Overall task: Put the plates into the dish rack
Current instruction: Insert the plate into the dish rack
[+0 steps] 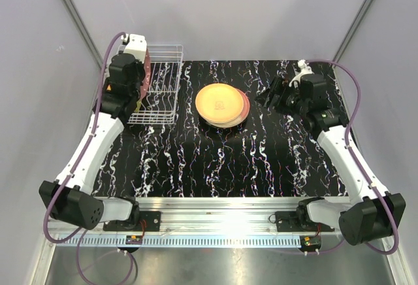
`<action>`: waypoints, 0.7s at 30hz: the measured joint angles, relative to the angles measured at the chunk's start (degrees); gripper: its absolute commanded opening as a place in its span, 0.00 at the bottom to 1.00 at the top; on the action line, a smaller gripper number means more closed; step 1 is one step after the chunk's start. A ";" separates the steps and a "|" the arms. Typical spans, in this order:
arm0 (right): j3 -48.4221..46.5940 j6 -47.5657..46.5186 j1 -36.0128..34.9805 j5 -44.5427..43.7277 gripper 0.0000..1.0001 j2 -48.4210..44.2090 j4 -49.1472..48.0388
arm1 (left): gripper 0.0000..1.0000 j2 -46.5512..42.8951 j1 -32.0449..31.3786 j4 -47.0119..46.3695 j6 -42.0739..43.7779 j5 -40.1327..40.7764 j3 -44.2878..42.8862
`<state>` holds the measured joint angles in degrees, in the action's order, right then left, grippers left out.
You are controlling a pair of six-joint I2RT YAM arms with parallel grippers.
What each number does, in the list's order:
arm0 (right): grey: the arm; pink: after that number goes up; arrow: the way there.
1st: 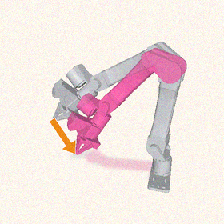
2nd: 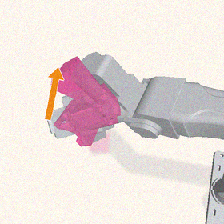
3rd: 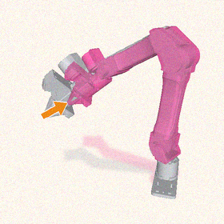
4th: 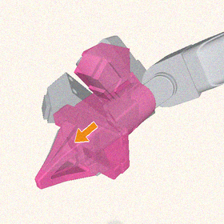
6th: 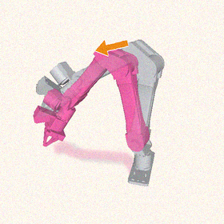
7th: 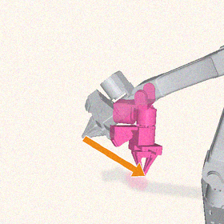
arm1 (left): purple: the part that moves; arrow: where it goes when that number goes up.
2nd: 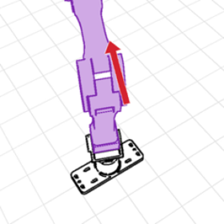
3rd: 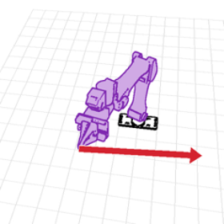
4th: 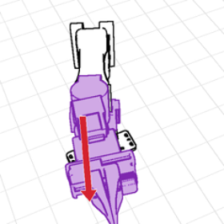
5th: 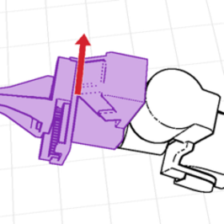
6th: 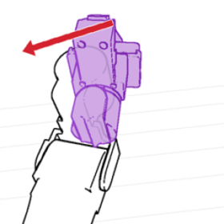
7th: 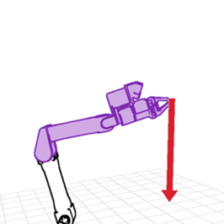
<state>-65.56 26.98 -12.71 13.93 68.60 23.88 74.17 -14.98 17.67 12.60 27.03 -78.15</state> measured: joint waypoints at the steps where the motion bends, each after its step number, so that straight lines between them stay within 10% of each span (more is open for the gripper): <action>1: 0.57 -0.46 0.00 -0.04 0.90 -0.11 -0.02 | 0.00 0.33 -0.17 -0.57 0.85 0.07 0.00; 21: 6.36 -4.59 0.00 -0.79 0.93 -0.72 -3.63 | 0.00 12.33 -1.64 -6.73 10.38 8.22 -0.04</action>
<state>-59.20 22.39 -12.71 13.15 67.88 20.25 86.50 -16.62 10.94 22.98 35.24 -78.19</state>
